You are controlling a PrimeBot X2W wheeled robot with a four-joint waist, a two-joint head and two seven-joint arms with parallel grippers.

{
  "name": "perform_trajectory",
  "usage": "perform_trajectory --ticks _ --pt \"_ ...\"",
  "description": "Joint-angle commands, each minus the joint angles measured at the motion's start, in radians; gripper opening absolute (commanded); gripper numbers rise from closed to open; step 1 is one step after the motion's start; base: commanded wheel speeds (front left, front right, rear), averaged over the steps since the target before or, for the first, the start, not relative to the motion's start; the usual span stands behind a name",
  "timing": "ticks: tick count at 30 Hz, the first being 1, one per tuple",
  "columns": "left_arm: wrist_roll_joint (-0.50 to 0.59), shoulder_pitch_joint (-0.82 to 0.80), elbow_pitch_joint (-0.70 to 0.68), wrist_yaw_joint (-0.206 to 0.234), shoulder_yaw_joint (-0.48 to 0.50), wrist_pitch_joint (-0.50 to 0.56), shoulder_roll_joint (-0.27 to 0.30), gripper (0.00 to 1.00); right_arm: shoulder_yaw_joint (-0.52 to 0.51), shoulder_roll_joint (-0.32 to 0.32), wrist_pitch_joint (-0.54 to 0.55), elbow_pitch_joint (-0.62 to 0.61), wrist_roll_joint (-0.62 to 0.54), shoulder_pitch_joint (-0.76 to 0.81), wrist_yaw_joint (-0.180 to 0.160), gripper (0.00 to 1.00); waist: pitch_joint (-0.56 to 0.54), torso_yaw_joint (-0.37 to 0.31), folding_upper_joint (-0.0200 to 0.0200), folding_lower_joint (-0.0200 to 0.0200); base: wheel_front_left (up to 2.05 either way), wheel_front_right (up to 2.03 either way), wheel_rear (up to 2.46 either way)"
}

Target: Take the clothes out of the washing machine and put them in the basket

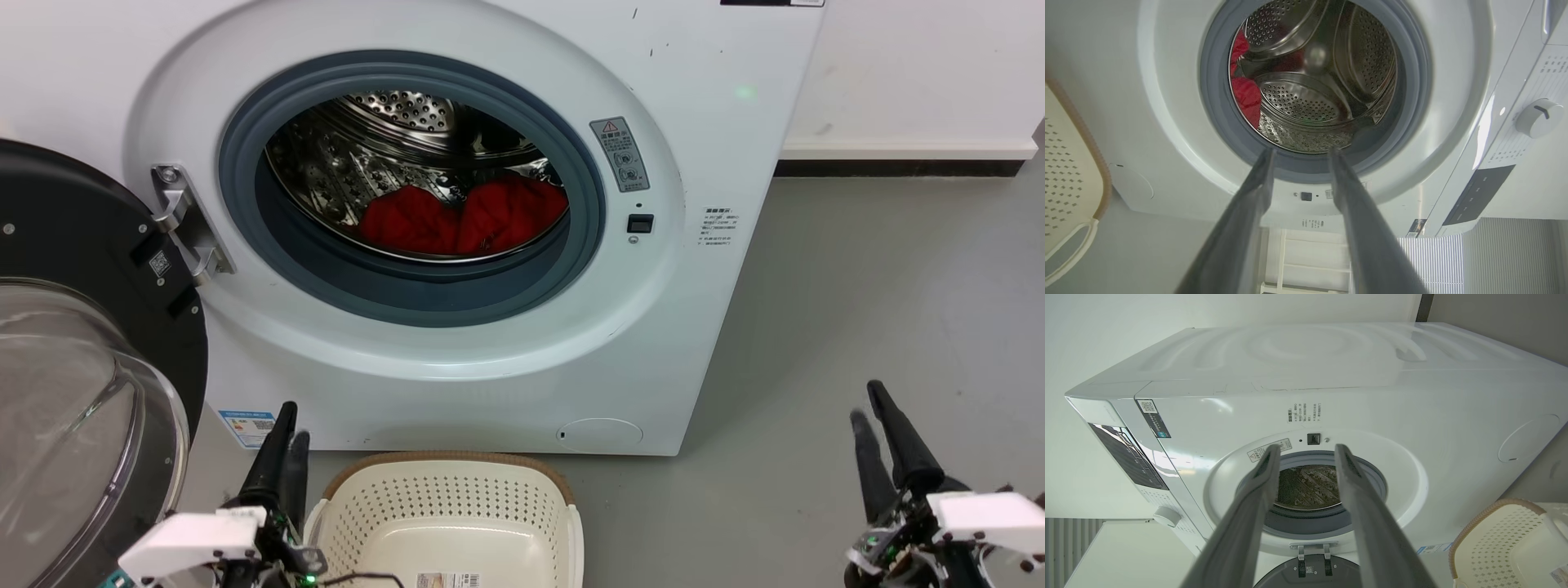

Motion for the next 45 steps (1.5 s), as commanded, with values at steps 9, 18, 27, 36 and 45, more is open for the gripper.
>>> perform_trajectory --ticks 9,18,27,36,45 --pt "0.106 0.007 -0.037 0.007 0.008 -0.047 0.0 1.0 -0.007 0.0 -0.047 -0.013 -0.084 0.015 0.0 1.0 0.002 0.0 0.0 0.0 0.0 0.0 0.0" --pt "0.268 0.018 -0.1 0.052 -0.007 -0.084 0.001 1.0 -0.012 0.0 -0.084 -0.061 -0.254 0.028 0.0 1.0 0.005 0.0 0.0 0.0 0.0 0.0 0.0" --pt "0.45 0.03 -0.14 0.099 -0.044 -0.122 0.001 1.0 0.004 0.001 -0.122 -0.124 -0.464 0.049 0.0 1.0 0.008 0.0 0.0 0.0 0.0 0.0 0.0" --pt "0.632 0.043 -0.156 0.132 -0.078 -0.16 0.001 1.0 0.026 0.001 -0.161 -0.175 -0.68 0.071 0.0 1.0 0.009 0.0 0.0 0.0 0.0 0.0 0.0" --pt "0.771 0.054 -0.168 0.154 -0.102 -0.191 0.001 1.0 0.045 0.001 -0.192 -0.206 -0.846 0.094 0.0 1.0 0.01 0.0 0.0 0.0 0.0 0.0 0.0"
